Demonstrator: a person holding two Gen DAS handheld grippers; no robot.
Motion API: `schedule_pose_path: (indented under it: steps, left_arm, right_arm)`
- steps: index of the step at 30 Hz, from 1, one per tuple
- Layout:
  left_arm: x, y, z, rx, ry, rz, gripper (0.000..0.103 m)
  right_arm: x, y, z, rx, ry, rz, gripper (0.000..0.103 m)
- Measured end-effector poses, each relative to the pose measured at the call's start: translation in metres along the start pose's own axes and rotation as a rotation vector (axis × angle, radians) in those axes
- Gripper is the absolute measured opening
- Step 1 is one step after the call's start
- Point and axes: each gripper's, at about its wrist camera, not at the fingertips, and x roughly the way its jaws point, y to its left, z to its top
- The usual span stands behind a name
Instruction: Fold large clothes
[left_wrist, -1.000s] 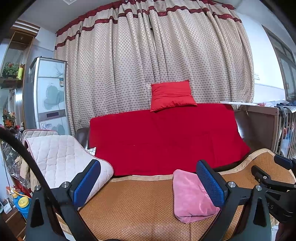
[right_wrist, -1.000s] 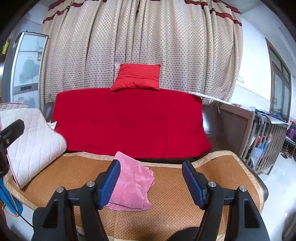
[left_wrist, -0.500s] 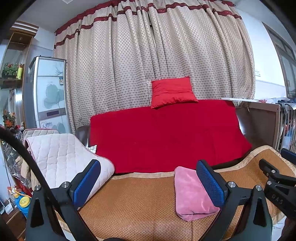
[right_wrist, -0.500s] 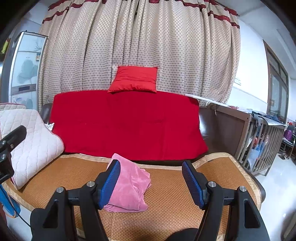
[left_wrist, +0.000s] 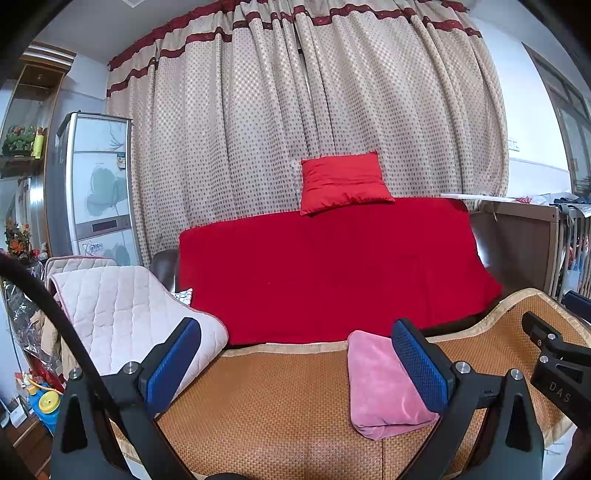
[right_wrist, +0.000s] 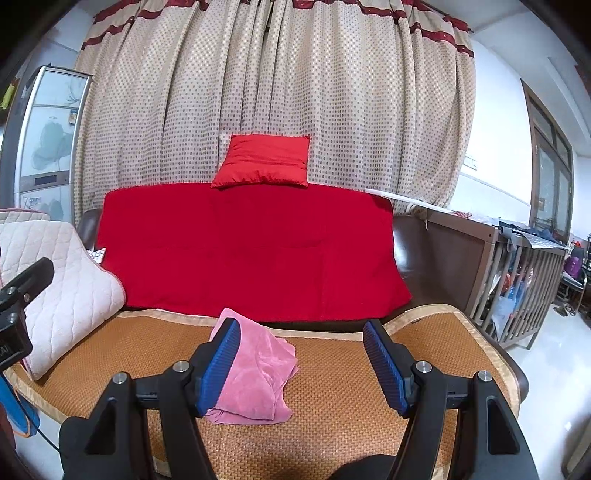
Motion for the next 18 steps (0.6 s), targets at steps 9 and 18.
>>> schedule_pose_path:
  steps: [9,18]
  left_arm:
    - [0.0008,0.0005,-0.0016,-0.001,0.005,-0.003,0.103]
    - [0.0050,0.0007,-0.0048,0.002,0.014,-0.014,0.103]
  right_arm:
    - [0.0015,0.0018,-0.0007,-0.009,0.008,0.000,0.073]
    - [0.0067,0.0071,-0.0024,-0.026,0.020,0.005,0.073]
